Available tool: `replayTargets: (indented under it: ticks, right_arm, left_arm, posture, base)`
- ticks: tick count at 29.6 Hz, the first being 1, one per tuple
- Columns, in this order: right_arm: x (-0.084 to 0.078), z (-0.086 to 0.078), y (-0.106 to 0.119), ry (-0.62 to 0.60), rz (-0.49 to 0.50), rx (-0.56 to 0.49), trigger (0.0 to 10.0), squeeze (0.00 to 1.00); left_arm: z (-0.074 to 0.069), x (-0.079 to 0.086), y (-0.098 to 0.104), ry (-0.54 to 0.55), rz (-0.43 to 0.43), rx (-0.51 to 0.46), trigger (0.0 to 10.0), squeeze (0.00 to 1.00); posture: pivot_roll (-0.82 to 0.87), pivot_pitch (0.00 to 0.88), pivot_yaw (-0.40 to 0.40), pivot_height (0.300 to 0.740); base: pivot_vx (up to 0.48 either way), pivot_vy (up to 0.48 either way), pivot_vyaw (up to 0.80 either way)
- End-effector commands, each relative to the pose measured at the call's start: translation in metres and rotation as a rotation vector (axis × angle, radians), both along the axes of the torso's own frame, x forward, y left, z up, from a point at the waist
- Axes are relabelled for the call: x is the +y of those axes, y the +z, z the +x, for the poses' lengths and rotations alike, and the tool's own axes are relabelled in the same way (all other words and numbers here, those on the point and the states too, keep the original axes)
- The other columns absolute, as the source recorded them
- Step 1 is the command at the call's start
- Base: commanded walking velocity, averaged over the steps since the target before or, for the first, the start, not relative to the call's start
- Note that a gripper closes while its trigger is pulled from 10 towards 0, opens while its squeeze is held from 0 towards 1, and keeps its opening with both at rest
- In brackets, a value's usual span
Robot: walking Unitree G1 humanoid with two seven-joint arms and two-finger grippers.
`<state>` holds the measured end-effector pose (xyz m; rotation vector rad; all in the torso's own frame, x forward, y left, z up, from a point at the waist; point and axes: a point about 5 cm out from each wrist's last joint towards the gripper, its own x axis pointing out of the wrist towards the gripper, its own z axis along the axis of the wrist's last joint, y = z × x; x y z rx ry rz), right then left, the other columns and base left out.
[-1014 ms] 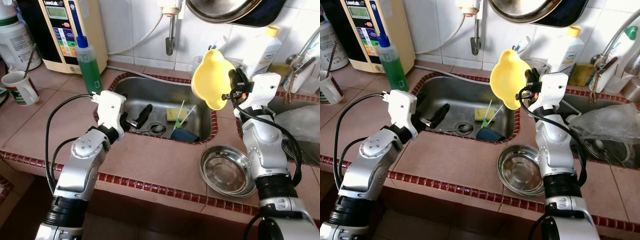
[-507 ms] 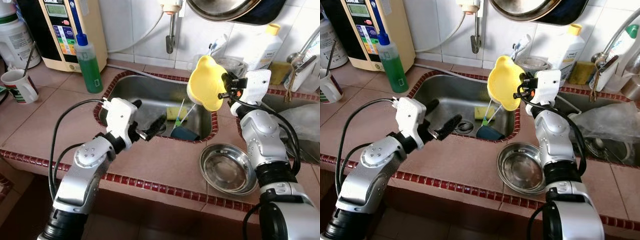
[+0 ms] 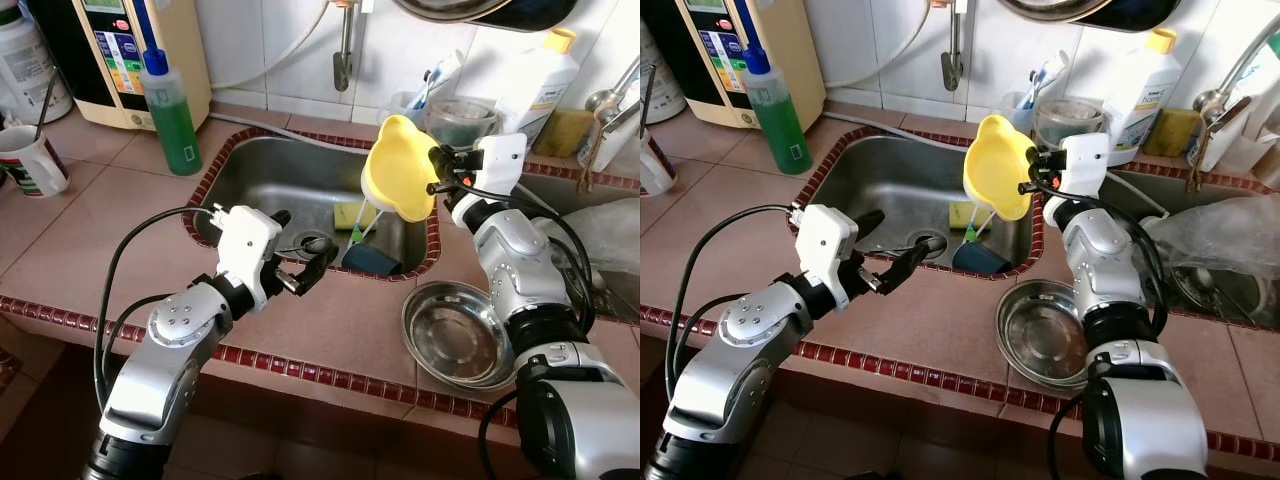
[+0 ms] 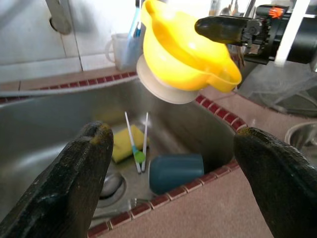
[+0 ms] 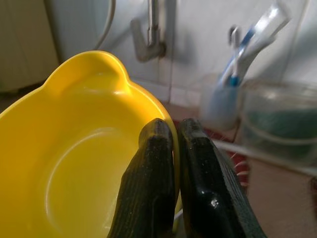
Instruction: Kitchen organization
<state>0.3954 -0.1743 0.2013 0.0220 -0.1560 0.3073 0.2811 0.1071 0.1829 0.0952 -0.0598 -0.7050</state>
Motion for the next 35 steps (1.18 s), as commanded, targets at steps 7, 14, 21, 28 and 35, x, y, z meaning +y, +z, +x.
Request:
replayTargets:
  ticks: [7,14,21,28,35]
  right_arm:
    - [0.008,0.007,0.004,0.067,0.039,0.05,10.0,0.0]
    - [0.015,0.009,0.003,0.112,0.059,0.087,10.0,0.0]
    - [0.022,0.011,0.001,0.163,0.078,0.129,10.0,0.0]
    - [0.029,0.011,-0.003,0.212,0.088,0.162,10.0,0.0]
    - [0.032,0.011,-0.005,0.236,0.101,0.183,10.0,0.0]
  left_arm:
    - [-0.008,0.0,0.005,-0.006,0.019,-0.002,10.0,0.0]
    - [-0.011,0.0,0.007,-0.009,0.024,0.003,10.0,0.0]
    - [-0.013,-0.001,0.01,-0.012,0.027,0.002,10.0,0.0]
    - [-0.012,-0.002,0.014,-0.014,0.023,-0.003,10.0,0.0]
    - [-0.012,-0.003,0.015,-0.012,0.022,-0.005,10.0,0.0]
  posture:
    - [0.05,0.209,-0.011,0.74]
    - [0.06,0.22,-0.009,0.74]
    - [0.07,0.227,-0.006,0.74]
    - [0.07,0.227,-0.008,0.74]
    - [0.07,0.228,-0.011,0.74]
  base:
    - [0.0,0.0,0.0]
    - [0.0,0.0,0.0]
    - [0.0,0.0,0.0]
    - [0.0,0.0,0.0]
    - [0.0,0.0,0.0]
